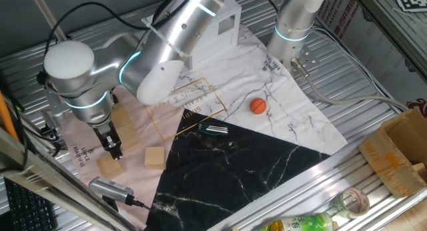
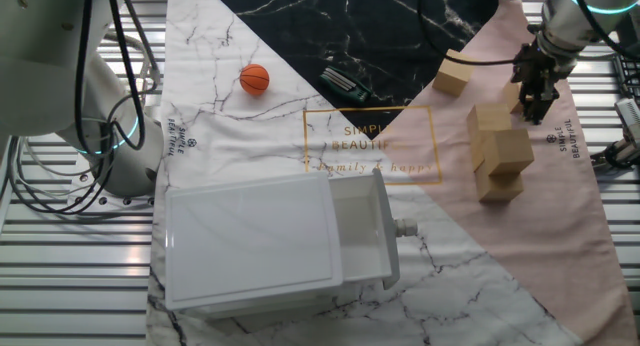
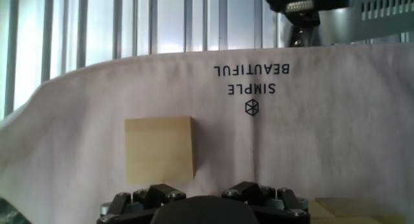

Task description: Stack the blocks into a pyramid shape

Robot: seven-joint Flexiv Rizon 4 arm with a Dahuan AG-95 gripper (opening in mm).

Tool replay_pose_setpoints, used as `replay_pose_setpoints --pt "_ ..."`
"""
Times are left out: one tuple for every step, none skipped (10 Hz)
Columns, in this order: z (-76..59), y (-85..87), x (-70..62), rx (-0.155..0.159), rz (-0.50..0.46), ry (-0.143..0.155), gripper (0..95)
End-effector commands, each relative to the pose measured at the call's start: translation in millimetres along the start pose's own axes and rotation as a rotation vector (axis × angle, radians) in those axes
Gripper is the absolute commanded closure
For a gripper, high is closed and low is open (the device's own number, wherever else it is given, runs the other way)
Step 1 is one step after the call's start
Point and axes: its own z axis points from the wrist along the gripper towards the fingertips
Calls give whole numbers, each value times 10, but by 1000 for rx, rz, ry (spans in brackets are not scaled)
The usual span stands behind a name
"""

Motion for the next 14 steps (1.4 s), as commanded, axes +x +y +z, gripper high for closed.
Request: replay_pose_setpoints --pt "-22 24 -11 -5 -2 0 190" --pt "-39 33 -5 -6 -2 -1 190" --pt "-63 46 4 -6 -3 -2 190" --pt "-98 65 17 -6 -4 -5 190" --pt "-154 93 40 -5 -2 -5 190" --pt "-217 127 68 0 -2 -5 190" --pt "-261 151 89 11 2 -3 190" --pt "-265 151 91 13 5 -3 190" --pt "-265 151 91 15 9 -1 190" --pt "-265 151 91 16 10 2 190" --pt "-265 151 91 23 12 23 190" --pt "-265 151 91 29 11 36 190" --pt "-265 151 91 48 23 58 760" --pt "-265 151 91 43 37 58 950"
